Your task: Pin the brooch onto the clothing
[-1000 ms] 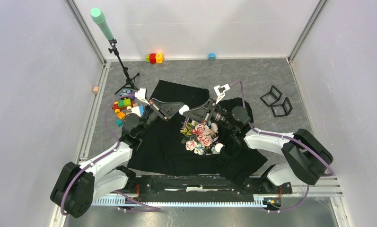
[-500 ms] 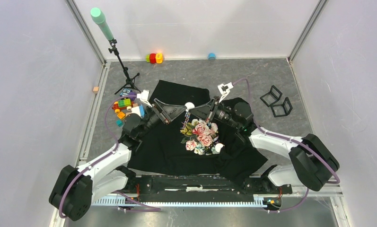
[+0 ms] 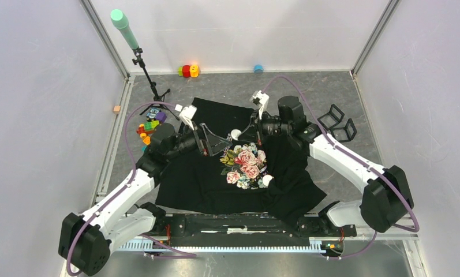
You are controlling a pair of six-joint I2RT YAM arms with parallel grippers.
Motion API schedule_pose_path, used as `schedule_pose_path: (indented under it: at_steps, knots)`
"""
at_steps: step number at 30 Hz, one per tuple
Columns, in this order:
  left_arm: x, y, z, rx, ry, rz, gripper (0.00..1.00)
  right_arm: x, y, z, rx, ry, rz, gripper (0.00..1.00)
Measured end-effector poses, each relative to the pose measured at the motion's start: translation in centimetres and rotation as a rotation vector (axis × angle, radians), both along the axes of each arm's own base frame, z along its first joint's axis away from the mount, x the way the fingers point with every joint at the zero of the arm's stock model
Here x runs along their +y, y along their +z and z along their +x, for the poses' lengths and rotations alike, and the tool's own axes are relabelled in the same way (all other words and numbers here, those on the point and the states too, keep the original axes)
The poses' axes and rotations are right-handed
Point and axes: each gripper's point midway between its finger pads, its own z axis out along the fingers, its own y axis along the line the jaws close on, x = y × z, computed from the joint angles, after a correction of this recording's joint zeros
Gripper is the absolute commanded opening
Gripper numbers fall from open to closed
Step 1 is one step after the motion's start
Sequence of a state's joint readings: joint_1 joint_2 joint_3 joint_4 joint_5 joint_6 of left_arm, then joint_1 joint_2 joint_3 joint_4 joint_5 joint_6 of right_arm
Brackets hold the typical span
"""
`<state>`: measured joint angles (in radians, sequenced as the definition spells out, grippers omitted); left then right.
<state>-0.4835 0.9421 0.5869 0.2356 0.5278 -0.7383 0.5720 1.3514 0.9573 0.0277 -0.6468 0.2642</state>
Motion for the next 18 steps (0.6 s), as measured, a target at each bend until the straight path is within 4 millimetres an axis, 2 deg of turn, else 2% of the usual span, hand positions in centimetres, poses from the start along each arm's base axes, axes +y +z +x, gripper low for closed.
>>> schedule_pose_path:
  at_steps: [3, 9, 11, 14, 18]
  knots:
    - [-0.2, -1.2, -0.9, 0.006, -0.076, 0.079, 1.00, -0.2, -1.4, -2.0, 0.034, 0.131, -0.075, 0.00]
    - [-1.2, -5.2, -4.0, 0.108, -0.248, 0.198, 0.97, -1.6, -5.2, -7.0, 0.172, 0.343, -0.172, 0.00]
    - [-1.6, -6.0, -5.1, 0.136, -0.301, 0.219, 0.91, -1.8, -5.7, -8.0, 0.200, 0.380, -0.184, 0.00]
    - [-2.6, -6.6, -6.4, 0.164, -0.378, 0.243, 0.77, -1.8, -6.2, -9.5, 0.225, 0.439, -0.198, 0.00]
    - [-3.7, -6.9, -7.8, 0.175, -0.455, 0.257, 0.61, -1.6, -6.3, -10.4, 0.233, 0.477, -0.204, 0.00]
